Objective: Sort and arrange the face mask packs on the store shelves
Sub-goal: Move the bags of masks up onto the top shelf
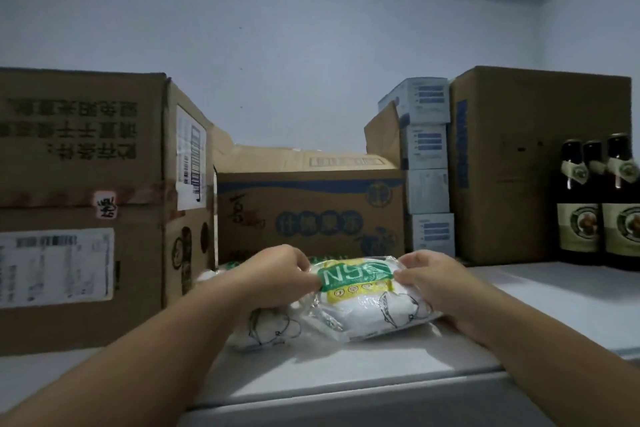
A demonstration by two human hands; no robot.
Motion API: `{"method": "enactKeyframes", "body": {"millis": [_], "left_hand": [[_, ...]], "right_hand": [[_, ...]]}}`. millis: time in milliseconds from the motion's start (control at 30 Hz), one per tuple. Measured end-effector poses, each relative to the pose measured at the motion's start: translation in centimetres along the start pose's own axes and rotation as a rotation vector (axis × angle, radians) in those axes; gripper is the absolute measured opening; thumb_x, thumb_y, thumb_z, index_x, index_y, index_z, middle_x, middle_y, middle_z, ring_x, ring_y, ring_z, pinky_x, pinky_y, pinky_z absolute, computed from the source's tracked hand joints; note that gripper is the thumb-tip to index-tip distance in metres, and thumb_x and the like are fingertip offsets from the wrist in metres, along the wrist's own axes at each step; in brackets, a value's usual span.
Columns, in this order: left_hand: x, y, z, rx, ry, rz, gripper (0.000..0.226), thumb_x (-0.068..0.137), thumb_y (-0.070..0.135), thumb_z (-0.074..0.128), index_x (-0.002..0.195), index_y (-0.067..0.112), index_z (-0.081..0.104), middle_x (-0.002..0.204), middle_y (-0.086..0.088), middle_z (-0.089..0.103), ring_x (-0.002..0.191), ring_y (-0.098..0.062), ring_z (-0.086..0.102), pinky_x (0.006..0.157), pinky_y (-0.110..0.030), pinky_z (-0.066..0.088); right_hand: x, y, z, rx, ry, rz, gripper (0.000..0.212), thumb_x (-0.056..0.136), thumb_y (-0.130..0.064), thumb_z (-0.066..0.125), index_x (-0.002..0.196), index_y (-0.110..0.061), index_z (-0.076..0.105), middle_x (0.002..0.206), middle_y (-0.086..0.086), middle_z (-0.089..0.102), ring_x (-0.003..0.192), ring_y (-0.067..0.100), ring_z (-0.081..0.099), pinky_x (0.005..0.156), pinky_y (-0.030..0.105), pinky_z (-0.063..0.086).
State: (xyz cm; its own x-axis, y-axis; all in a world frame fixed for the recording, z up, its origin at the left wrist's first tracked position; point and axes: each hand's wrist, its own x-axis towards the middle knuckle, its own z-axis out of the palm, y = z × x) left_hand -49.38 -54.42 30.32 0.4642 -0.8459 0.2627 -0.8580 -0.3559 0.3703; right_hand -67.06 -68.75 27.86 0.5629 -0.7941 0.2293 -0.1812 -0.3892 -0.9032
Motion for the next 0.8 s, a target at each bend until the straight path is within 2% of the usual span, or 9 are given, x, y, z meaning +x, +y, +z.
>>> {"method": "enactKeyframes", "body": {"millis": [100,167,267,433,467,533,600,667,800], "left_hand": [[-0.5,-0.5,-0.5,0.032,0.01,-0.004,0.031,0.09,0.043,0.053,0.096,0.019,0.071,0.081,0.004,0.071,0.07,-0.011,0.064,0.065,-0.028,0.055],[-0.6,-0.8,-0.9,0.092,0.023,-0.029,0.037,0.093,0.043,0.048,0.094,0.014,0.071,0.085,-0.001,0.071,0.077,-0.017,0.065,0.073,-0.032,0.054],[-1.4,-0.5,-1.1,0.258,-0.057,-0.047,0.043,0.1,0.042,0.037,0.116,0.015,0.066,0.114,-0.006,0.068,0.103,-0.022,0.062,0.092,-0.034,0.049],[-1.7,-0.7,-0.7,0.258,-0.315,0.053,0.06,0.102,0.05,0.016,0.154,0.019,0.013,0.161,-0.005,0.016,0.147,-0.021,0.019,0.117,-0.034,0.015],[-1.7,-0.8,-0.7,0.223,-0.33,0.069,0.065,0.1,0.056,0.015,0.154,0.022,0.006,0.162,-0.002,0.008,0.148,-0.018,0.012,0.12,-0.035,0.011],[-1.6,-0.9,-0.6,0.16,-0.331,0.096,0.071,0.095,0.063,0.018,0.154,0.026,0.002,0.162,0.002,0.003,0.148,-0.015,0.008,0.121,-0.037,0.008],[-1.7,-0.9,-0.4,0.138,-0.328,0.116,0.074,0.092,0.068,0.022,0.154,0.03,0.004,0.162,0.006,0.005,0.148,-0.014,0.01,0.121,-0.036,0.01],[-1.9,-1.0,-0.4,0.152,-0.332,0.102,0.091,0.078,0.081,0.021,0.154,0.032,0.008,0.161,0.007,0.011,0.147,-0.015,0.017,0.12,-0.037,0.013],[-2.0,-1.3,-0.7,0.249,-0.377,0.063,0.119,0.05,0.094,0.021,0.153,0.037,0.005,0.161,0.009,0.012,0.147,-0.017,0.018,0.12,-0.039,0.013]], "right_hand": [[-0.3,0.2,0.2,-0.1,0.002,-0.029,0.026,0.089,-0.021,0.062,0.113,-0.026,0.055,0.096,-0.008,0.06,0.067,0.01,0.061,0.052,0.021,0.048],[-0.5,0.4,0.3,-0.144,0.01,-0.051,0.026,0.089,-0.023,0.059,0.114,-0.029,0.054,0.098,-0.009,0.06,0.056,0.008,0.056,0.046,0.02,0.042],[-0.8,0.4,0.2,-0.156,0.021,-0.056,0.02,0.088,-0.022,0.057,0.107,-0.03,0.056,0.091,-0.006,0.064,0.044,0.006,0.048,0.044,0.021,0.038],[-1.2,0.3,0.5,-0.273,0.049,-0.077,0.014,0.088,-0.022,0.055,0.084,-0.025,0.068,0.047,-0.012,0.057,0.032,0.0,0.041,0.04,0.018,0.032],[-1.2,0.3,0.6,-0.321,0.043,-0.092,0.015,0.088,-0.024,0.054,0.091,-0.023,0.068,0.054,-0.013,0.059,0.032,0.0,0.041,0.041,0.018,0.032],[-1.4,0.2,0.8,-0.422,0.045,-0.132,0.029,0.088,-0.03,0.056,0.116,-0.03,0.061,0.096,-0.011,0.064,0.043,-0.002,0.05,0.043,0.016,0.035],[-1.6,0.3,0.7,-0.49,0.066,-0.205,0.043,0.089,-0.033,0.057,0.131,-0.038,0.05,0.124,-0.011,0.053,0.074,-0.005,0.057,0.053,0.012,0.038],[-1.8,0.1,0.7,-0.491,0.041,-0.235,0.034,0.091,-0.031,0.055,0.125,-0.035,0.058,0.121,-0.014,0.058,0.096,0.001,0.055,0.069,0.014,0.042],[-1.9,-0.1,0.9,-0.479,-0.086,-0.146,0.02,0.091,-0.047,0.052,0.094,-0.037,0.07,0.103,-0.013,0.07,0.097,0.005,0.06,0.094,0.032,0.048]]}}
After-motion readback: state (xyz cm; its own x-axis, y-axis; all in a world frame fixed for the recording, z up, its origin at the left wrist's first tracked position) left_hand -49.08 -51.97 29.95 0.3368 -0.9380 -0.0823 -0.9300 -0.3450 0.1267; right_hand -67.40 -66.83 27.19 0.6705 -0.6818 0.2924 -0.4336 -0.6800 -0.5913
